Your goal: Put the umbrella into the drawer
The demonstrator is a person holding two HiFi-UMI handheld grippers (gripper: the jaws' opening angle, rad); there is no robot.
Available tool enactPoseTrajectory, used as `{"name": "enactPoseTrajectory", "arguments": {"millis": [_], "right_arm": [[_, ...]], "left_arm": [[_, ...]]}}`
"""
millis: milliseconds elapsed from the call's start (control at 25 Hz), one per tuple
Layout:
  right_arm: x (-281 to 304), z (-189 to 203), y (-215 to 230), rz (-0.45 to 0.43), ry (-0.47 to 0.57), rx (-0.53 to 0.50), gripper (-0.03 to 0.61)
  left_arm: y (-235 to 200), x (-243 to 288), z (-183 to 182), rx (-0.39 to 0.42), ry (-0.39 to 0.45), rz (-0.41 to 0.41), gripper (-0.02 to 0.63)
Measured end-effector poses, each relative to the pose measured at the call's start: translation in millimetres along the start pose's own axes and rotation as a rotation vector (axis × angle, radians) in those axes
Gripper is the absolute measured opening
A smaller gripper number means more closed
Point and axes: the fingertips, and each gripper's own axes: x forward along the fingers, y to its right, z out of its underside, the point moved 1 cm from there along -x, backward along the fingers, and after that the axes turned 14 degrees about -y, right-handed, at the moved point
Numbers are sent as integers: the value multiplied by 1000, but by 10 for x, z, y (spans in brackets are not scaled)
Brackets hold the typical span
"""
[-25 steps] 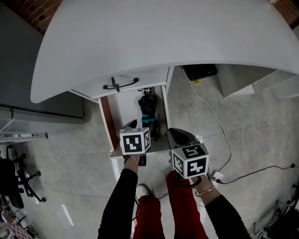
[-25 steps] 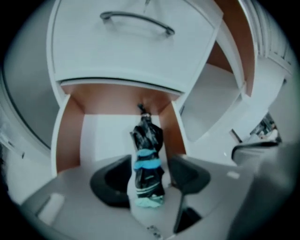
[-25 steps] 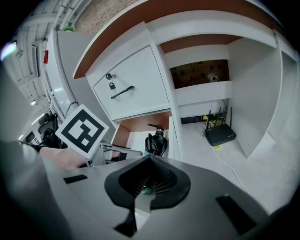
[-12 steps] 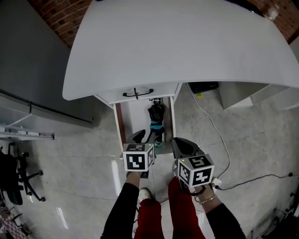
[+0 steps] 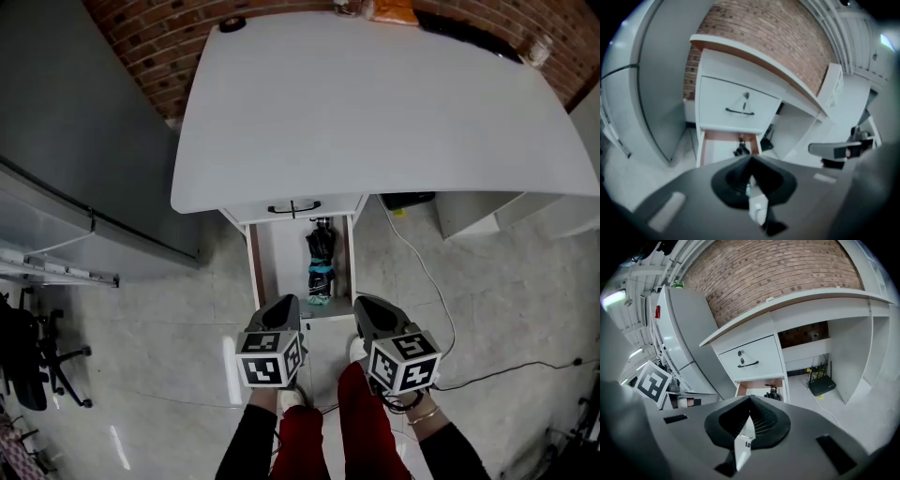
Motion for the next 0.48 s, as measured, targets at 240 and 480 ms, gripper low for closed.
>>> {"name": "enactPoseTrajectory", "arguments": {"millis": [240, 480], "right_arm": [[-298, -219, -200, -17, 49, -2, 2], [-593, -330, -402, -50, 77, -10, 2]], "left_arm": [[134, -500, -119, 45, 57, 15, 3], [233, -932, -208, 26, 119, 32, 3]]}}
